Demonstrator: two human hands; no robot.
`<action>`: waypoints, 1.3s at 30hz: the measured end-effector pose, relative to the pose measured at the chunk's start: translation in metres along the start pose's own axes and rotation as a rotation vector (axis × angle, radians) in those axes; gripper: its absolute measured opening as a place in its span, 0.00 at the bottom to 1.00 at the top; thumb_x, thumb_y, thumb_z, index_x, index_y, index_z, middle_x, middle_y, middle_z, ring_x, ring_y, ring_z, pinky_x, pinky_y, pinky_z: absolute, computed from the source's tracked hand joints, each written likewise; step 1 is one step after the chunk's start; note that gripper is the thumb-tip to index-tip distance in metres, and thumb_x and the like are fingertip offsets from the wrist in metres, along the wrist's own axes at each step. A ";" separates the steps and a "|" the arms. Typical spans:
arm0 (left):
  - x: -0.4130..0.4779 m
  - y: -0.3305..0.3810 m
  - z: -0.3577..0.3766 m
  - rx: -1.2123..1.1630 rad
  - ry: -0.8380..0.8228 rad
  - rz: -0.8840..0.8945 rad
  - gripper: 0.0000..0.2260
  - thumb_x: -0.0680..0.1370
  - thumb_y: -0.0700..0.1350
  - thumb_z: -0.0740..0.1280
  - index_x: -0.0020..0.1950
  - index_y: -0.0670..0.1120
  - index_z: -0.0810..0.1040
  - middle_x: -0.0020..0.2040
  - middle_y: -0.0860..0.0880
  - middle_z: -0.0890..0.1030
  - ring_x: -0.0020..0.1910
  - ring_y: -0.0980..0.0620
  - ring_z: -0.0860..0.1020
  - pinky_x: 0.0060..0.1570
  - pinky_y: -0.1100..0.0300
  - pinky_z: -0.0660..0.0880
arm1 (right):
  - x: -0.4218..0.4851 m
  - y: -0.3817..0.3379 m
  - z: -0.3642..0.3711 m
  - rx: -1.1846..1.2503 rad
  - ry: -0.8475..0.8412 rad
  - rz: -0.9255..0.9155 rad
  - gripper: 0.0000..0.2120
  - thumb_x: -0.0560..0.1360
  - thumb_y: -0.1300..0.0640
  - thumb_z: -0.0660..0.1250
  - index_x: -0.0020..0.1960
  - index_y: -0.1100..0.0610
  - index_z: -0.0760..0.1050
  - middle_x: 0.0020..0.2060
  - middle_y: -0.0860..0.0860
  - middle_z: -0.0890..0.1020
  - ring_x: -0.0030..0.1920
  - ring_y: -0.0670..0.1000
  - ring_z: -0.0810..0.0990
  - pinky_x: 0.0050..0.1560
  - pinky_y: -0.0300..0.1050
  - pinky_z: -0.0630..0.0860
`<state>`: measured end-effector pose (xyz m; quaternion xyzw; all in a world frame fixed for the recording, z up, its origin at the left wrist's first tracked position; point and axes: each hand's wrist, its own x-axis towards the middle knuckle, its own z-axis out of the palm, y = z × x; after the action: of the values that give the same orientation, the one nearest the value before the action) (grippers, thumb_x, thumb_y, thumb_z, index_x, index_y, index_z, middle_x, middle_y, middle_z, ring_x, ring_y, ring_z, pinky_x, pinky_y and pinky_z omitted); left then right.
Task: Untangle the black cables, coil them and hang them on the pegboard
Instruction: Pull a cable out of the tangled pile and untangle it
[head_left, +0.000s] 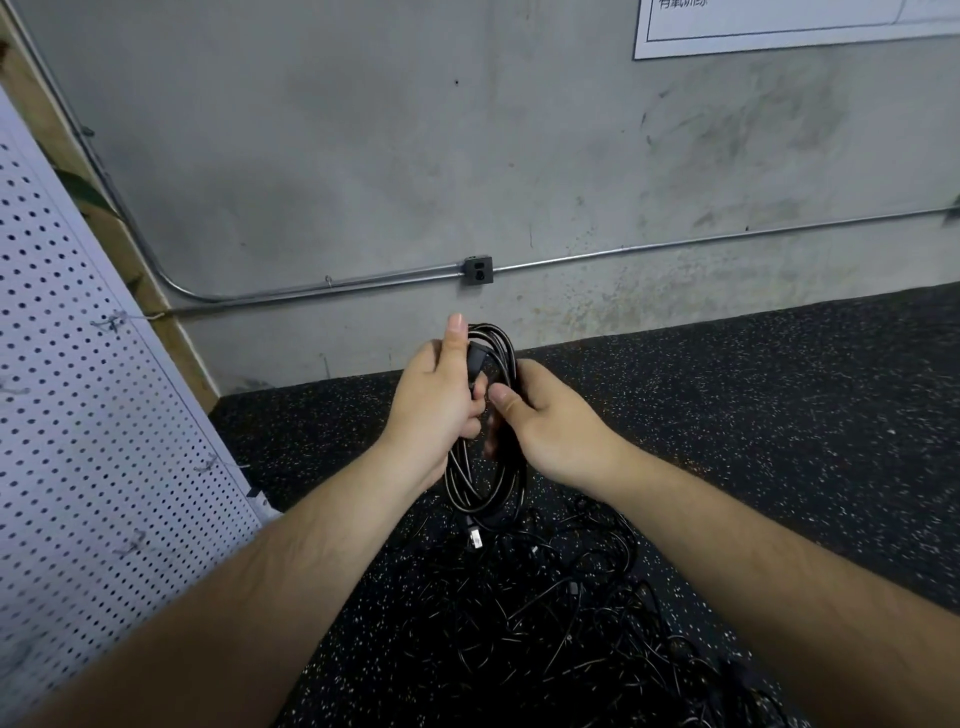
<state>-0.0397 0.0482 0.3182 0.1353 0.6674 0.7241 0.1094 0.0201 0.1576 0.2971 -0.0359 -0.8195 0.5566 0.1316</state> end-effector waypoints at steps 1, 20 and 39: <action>0.000 0.000 0.000 0.010 0.006 0.006 0.21 0.84 0.62 0.56 0.45 0.45 0.69 0.28 0.51 0.70 0.22 0.57 0.64 0.21 0.64 0.58 | -0.001 -0.001 0.002 -0.019 0.009 0.011 0.04 0.85 0.55 0.59 0.56 0.53 0.72 0.39 0.50 0.83 0.38 0.47 0.83 0.45 0.46 0.80; -0.001 -0.013 -0.018 0.829 -0.393 0.213 0.11 0.86 0.55 0.55 0.59 0.50 0.72 0.43 0.54 0.81 0.37 0.59 0.78 0.42 0.58 0.76 | 0.014 0.008 -0.027 0.041 0.416 -0.022 0.16 0.82 0.43 0.63 0.55 0.57 0.73 0.39 0.49 0.80 0.35 0.45 0.77 0.38 0.39 0.71; 0.011 -0.014 -0.032 1.459 -0.344 0.604 0.23 0.75 0.45 0.73 0.66 0.45 0.67 0.59 0.48 0.76 0.55 0.48 0.77 0.54 0.53 0.77 | -0.009 0.010 -0.044 -1.265 0.080 -0.420 0.51 0.71 0.21 0.54 0.80 0.57 0.57 0.76 0.55 0.65 0.77 0.58 0.62 0.76 0.59 0.60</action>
<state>-0.0617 0.0233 0.3023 0.4566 0.8803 0.0734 -0.1054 0.0388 0.1991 0.3016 0.0335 -0.9722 -0.0704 0.2209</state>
